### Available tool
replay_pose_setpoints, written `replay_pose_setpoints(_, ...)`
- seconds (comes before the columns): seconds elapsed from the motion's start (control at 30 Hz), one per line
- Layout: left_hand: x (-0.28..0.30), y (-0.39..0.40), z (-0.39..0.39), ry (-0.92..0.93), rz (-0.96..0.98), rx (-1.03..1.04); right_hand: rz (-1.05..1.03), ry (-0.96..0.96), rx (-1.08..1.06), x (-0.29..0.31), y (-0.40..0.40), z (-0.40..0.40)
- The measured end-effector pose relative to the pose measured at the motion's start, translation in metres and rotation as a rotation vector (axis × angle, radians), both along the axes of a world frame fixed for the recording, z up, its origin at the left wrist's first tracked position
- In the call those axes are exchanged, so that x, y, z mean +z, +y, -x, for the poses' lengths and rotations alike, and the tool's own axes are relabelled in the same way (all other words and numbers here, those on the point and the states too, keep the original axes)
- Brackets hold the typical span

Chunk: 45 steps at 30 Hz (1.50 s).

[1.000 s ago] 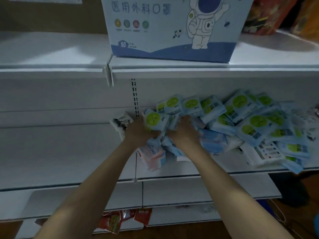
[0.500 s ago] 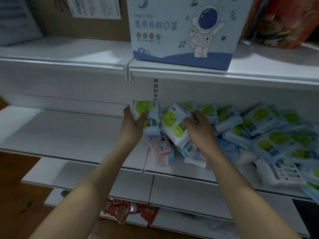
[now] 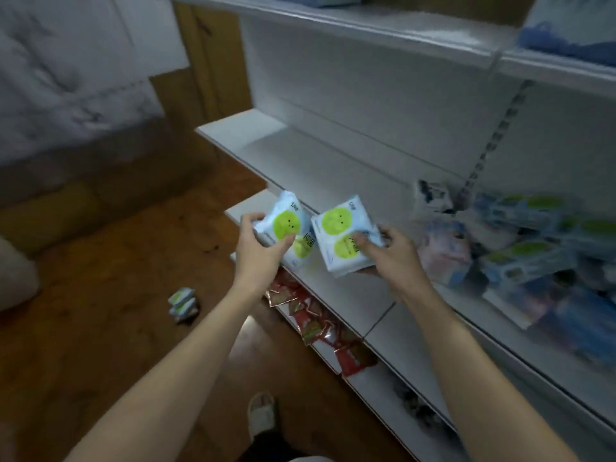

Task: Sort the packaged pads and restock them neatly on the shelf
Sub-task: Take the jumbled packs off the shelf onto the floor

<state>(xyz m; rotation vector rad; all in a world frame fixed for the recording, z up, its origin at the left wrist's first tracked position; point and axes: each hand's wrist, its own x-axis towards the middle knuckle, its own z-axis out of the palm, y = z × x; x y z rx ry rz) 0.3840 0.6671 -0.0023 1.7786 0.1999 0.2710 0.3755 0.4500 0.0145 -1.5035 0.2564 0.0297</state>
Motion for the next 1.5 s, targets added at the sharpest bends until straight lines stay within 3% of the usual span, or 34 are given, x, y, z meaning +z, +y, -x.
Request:
replay_pose_setpoints(0.3, -0.043, 0.167, 0.051, 0.103, 0.087, 0.334, 0.218, 0.029, 0.391, -0.029, 0.17, -0.008)
replay_pose_setpoints(0.6, -0.106, 0.355, 0.101, 0.312, 0.249, 0.412, 0.352, 0.173, 0.627, -0.089, 0.351, -0.026)
replay_pose_setpoints(0.77, -0.131, 0.418, 0.1, 0.37, 0.312, 0.437, 0.447, 0.214, 0.708, -0.121, 0.412, -0.051)
replay_pose_setpoints(0.9, -0.154, 0.448, 0.073, 0.424, 0.298, 0.482, 0.586, 0.215, 0.77, -0.149, 0.447, -0.09)
replay_pose_setpoints(1.13, -0.225, 0.481, -0.009, 0.68, 0.217, 0.546, 0.781, 0.309, 0.893, -0.218, 0.498, -0.185)
replay_pose_setpoints(1.23, -0.27, 0.493, -0.058, 0.743, 0.236, 0.613, 0.883, 0.32, 1.025, -0.274, 0.523, -0.249)
replay_pose_setpoints(1.37, -0.349, 0.501, -0.112, 0.861, 0.309, 0.707, 1.206, 0.171, 1.289, -0.361, 0.554, -0.328)
replay_pose_setpoints(1.5, -0.438, 0.516, -0.165, 0.946, 0.307, 0.707, 1.393, 0.041, 1.405, -0.451, 0.585, -0.393)
